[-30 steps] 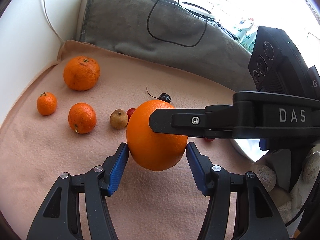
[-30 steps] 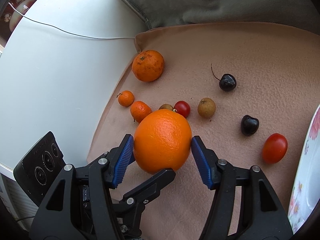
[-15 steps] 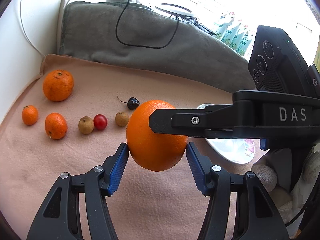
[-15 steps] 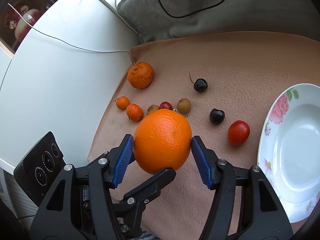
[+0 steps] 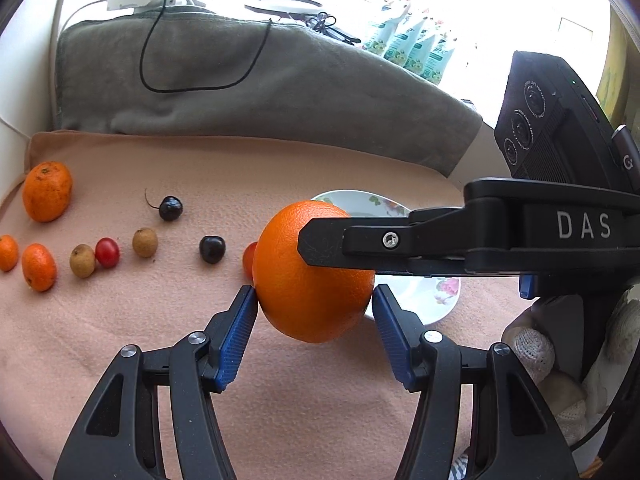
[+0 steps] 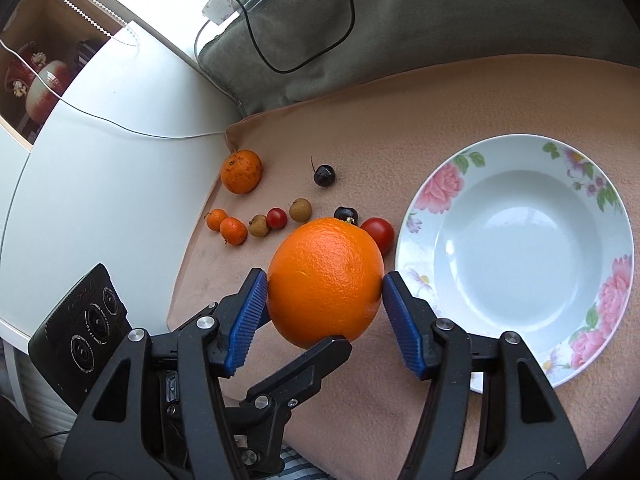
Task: Organize fruits
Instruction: 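Carry the orange to the white floral plate and open the right gripper, then withdraw the right gripper from the plate toward the remaining fruits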
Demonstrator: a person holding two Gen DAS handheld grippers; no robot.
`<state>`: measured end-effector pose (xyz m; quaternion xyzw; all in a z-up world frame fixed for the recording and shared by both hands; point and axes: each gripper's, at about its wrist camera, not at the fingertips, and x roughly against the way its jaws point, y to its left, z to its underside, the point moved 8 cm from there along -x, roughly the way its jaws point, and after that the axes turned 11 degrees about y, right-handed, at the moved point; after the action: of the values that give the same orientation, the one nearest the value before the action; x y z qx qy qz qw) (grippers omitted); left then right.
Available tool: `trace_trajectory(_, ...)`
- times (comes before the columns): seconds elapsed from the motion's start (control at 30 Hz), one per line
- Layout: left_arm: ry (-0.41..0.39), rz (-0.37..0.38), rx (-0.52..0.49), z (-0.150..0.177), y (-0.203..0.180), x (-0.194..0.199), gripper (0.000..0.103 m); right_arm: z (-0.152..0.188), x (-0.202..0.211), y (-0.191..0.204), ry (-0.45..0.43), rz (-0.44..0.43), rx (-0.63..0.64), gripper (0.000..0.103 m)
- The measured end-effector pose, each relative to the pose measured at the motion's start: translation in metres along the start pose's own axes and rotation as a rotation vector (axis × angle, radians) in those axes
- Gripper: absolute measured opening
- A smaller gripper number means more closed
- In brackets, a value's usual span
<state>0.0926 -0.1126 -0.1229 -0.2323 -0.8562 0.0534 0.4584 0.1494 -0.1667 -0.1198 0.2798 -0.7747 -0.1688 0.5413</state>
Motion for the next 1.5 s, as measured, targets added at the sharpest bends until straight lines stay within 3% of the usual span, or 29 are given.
trace_trajectory(0.5, 0.05, 0.056, -0.073, 0.001, -0.043, -0.023, 0.059, 0.006, 0.023, -0.043, -0.038, 0.007, -0.106, 0.063)
trace_trajectory(0.6, 0.04, 0.068, -0.089, 0.001, -0.051, -0.021, 0.059, -0.001, 0.037, -0.049, -0.093, 0.02, -0.121, 0.063)
trace_trajectory(0.83, 0.041, 0.067, -0.086, 0.003, -0.05, -0.02, 0.059, -0.006, 0.068, -0.064, -0.18, 0.049, -0.152, 0.063)
trace_trajectory(1.3, 0.019, 0.032, -0.102, 0.005, -0.041, -0.008, 0.06, 0.001, 0.081, -0.071, -0.228, 0.142, -0.122, 0.063)
trace_trajectory(1.4, 0.014, 0.023, -0.092, 0.006, -0.037, -0.005, 0.06, 0.001, 0.083, -0.067, -0.241, 0.153, -0.105, 0.082)
trace_trajectory(1.5, 0.004, 0.002, -0.083, 0.007, -0.029, 0.001, 0.065, 0.0, 0.085, -0.062, -0.262, 0.173, -0.086, 0.083)
